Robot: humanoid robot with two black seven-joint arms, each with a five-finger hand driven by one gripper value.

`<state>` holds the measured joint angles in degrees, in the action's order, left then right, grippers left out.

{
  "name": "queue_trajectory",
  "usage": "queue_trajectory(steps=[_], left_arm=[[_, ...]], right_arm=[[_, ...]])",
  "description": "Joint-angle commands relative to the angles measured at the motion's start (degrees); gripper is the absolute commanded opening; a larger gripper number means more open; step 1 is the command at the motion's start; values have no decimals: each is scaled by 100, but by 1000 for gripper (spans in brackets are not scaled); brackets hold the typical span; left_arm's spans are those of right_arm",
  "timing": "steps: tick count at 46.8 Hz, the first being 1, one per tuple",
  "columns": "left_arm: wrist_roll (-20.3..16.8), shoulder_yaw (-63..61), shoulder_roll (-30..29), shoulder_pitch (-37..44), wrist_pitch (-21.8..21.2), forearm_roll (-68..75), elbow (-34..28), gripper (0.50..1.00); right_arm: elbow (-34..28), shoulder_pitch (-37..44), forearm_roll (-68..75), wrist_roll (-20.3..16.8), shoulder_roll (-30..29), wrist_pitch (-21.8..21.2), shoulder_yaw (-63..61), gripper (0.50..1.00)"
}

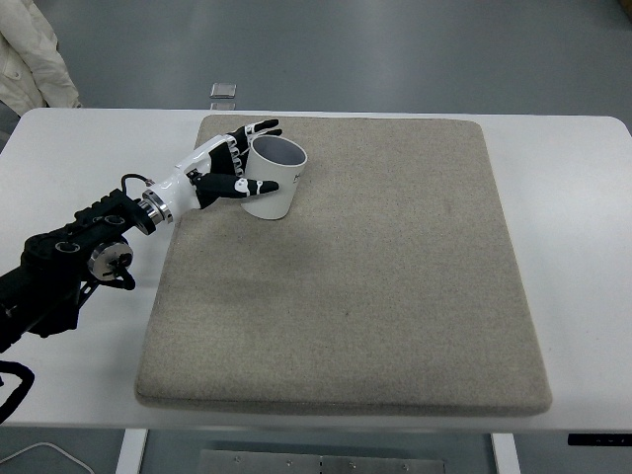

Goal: Flip white cup upright
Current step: 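Open the left hand fingers and release the cup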

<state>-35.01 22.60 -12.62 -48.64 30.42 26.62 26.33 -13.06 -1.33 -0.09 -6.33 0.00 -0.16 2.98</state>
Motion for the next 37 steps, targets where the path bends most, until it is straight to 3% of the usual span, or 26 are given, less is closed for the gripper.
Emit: queue_trajectory(steps=[1,20,37], left_arm=[[1,-1,-143,3,-1,1,197,994],[1,245,-592,3,-1,2,777,994],[1,737,-583,-172,95,-86,725,994]], right_arm=[[-4,1,0,0,0,-2,1,930],[-4,1,0,0,0,-2,1,930],[-4,1,0,0,0,-2,1,930]])
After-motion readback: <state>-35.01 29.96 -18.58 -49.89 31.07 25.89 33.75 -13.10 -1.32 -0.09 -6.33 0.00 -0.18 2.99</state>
